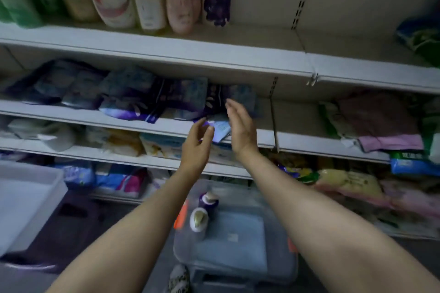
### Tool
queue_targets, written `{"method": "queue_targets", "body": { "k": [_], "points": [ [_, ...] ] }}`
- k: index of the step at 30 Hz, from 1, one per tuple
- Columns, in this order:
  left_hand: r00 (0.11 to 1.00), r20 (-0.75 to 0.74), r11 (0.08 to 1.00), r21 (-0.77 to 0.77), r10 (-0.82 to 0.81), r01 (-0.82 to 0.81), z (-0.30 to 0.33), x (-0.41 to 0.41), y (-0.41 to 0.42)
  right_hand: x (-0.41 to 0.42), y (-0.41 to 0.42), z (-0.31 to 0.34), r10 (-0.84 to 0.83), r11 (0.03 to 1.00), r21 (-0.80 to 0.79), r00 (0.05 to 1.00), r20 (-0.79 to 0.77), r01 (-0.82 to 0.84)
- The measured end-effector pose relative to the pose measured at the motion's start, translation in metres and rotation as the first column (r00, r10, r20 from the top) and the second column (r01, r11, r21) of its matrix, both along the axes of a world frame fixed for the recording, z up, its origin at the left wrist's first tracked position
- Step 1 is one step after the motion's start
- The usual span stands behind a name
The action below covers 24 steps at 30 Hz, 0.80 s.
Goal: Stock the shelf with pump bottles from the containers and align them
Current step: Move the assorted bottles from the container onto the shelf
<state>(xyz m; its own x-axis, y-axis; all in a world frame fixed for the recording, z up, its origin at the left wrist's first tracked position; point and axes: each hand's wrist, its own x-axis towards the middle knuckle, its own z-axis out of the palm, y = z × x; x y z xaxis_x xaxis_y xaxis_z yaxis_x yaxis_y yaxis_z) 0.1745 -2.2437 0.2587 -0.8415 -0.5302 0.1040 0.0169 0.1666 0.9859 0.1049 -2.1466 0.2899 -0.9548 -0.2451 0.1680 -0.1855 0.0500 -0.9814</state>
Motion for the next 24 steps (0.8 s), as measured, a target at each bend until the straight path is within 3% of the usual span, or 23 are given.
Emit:
{"method": "queue_targets", "body": {
  "k": [4, 7, 10, 14, 24],
  "points": [
    [0.97, 0.243, 0.991, 0.129, 0.011, -0.043, -0.084, 0.044, 0.009, 0.026, 0.03, -0.088, -0.067, 0.985, 0.169, 0.953, 0.297, 0.017],
    [0.901, 0.433, 0.991, 0.114, 0.01, -0.066, -0.14, 0.077, 0.008, 0.045, 0.046, -0.149, -0.084, 0.982, 0.186, 0.803, 0.59, -0.033],
    [0.853, 0.521, 0.984, 0.127, 0.039, -0.123, -0.178, 0.097, 0.012, 0.066, 0.053, -0.19, -0.096, 0.981, 0.181, 0.621, 0.778, -0.075],
    [0.83, 0.558, 0.993, 0.083, 0.022, -0.082, -0.204, 0.098, 0.015, 0.081, 0.055, -0.22, -0.135, 0.978, 0.198, 0.508, 0.851, -0.072],
    [0.776, 0.628, 0.994, -0.036, -0.059, 0.104, -0.24, 0.06, -0.009, 0.07, 0.041, -0.254, -0.185, 0.964, 0.251, 0.449, 0.874, -0.091]
  ]
}}
